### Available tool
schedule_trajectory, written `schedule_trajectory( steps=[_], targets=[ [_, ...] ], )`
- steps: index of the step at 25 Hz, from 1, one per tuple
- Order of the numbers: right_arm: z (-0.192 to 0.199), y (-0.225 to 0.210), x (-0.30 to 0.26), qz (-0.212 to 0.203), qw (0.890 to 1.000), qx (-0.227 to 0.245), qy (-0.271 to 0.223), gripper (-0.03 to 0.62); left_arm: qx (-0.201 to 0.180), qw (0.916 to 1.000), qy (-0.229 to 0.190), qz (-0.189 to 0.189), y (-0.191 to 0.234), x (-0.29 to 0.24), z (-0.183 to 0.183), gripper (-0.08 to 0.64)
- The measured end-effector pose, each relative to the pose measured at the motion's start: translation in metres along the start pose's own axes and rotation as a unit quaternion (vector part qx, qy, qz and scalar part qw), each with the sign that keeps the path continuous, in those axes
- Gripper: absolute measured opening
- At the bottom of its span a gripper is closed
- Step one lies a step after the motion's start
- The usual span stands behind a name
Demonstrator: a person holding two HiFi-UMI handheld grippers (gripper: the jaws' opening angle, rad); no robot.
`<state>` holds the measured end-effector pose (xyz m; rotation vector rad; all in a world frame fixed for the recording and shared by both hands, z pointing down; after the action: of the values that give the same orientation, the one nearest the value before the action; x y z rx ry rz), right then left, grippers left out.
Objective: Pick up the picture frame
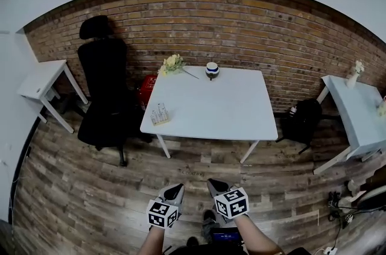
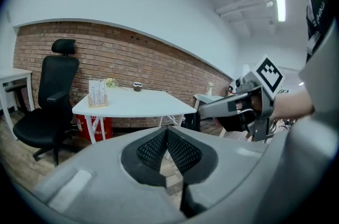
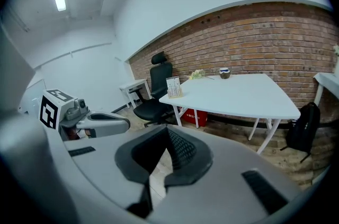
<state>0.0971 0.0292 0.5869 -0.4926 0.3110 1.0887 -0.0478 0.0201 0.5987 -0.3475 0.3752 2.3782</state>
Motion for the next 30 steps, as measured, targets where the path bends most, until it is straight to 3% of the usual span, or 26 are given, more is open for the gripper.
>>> schedule_trajectory(
  steps=[14,24,30],
  targets=[
    [-0.071,-0.069,-0.076,-0.066,0.998,0.019,0.005,0.008,0.015,0.9977,-0.010,-0.065,0.047,-0.080,-0.053,0.011],
    [-0.084,-0.078,-0.122,-0.101,0.994,0.031,0.026,0.008,0.035,0.9941,-0.007,-0.103,0.081,-0.096,-0.050,0.011],
    [-0.101,-0.081,-0.159,-0.100,0.993,0.041,0.035,0.008,0.047,0.9938,-0.004,-0.101,0.118,-0.113,-0.051,0.011]
  ],
)
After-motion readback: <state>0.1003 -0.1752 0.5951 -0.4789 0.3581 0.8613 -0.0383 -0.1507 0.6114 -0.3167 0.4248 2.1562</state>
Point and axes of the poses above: the fingertips, and each gripper's own axes: x backward along the fingers, y to its left, z out of its underside, the point moved 4 cm from there along x, backward along the fingers, and after that the axes turned 1 degree about -y, right-handed, at the moved point
